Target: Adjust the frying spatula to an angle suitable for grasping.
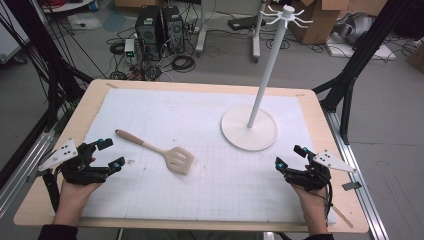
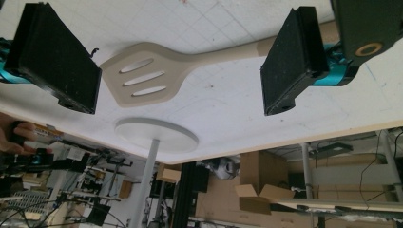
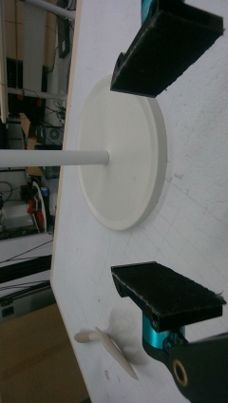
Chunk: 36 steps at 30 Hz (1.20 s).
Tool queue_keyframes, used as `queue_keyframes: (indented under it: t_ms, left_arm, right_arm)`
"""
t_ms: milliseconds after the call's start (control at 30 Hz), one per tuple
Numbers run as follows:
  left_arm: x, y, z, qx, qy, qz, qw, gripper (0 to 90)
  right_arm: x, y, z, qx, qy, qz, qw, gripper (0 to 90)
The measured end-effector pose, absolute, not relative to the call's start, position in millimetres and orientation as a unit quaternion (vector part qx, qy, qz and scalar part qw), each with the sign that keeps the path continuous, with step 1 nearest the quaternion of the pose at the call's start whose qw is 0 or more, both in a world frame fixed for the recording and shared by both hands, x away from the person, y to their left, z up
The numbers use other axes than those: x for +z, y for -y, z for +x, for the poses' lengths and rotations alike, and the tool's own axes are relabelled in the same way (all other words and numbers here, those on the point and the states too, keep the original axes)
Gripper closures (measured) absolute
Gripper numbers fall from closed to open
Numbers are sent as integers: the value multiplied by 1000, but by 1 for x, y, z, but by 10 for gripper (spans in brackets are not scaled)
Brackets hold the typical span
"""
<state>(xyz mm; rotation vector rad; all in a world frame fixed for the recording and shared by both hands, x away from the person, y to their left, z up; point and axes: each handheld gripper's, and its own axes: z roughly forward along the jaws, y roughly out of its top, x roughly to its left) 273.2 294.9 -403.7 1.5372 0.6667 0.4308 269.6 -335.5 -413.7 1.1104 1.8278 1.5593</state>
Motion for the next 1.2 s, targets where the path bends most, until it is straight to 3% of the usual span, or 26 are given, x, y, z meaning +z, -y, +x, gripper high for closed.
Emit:
queue_keyframes:
  t_ms: [1200]
  left_arm:
    - [-399, -301, 272, 197, -289, 674, 651, 139]
  right_arm:
    - [-409, 331, 266, 576, -673, 391, 250, 103]
